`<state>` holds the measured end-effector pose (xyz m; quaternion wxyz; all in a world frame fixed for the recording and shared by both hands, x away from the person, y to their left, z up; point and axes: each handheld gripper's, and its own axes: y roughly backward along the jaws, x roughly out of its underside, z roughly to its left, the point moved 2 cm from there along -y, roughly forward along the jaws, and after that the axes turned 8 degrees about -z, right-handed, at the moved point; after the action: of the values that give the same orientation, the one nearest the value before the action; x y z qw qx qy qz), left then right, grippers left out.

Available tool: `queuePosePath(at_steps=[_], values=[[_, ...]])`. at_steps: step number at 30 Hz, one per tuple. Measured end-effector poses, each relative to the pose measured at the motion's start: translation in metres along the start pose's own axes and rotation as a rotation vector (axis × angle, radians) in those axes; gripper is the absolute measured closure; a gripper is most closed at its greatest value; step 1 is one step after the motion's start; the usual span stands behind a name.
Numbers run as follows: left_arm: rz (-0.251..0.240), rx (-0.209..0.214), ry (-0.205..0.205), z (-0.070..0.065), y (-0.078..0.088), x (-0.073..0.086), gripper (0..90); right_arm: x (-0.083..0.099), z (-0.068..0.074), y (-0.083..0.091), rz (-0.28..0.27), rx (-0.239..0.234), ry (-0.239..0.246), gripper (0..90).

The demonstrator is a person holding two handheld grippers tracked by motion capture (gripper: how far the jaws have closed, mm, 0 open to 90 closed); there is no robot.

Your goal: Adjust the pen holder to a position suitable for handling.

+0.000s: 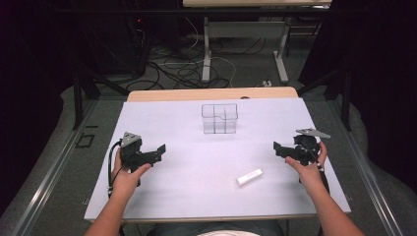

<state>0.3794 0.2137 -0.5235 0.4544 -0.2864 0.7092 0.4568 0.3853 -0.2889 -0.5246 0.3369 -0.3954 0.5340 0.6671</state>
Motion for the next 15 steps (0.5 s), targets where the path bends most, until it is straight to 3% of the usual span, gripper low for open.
queuePosePath(at_steps=[8, 11, 15], values=[[0.006, -0.025, 0.012, 0.0013, -0.0003, 0.0012, 1.4, -0.0001, 0.0005, -0.0006, -0.004, 0.000, 0.017, 0.0], [0.002, -0.027, 0.010, 0.0017, 0.0003, 0.0007, 1.4, 0.0007, -0.0001, -0.0015, 0.022, -0.004, -0.009, 0.0], [-0.002, -0.032, 0.015, 0.0013, 0.0018, -0.0003, 1.4, 0.0006, -0.0018, -0.0006, 0.019, 0.004, -0.025, 0.0]])
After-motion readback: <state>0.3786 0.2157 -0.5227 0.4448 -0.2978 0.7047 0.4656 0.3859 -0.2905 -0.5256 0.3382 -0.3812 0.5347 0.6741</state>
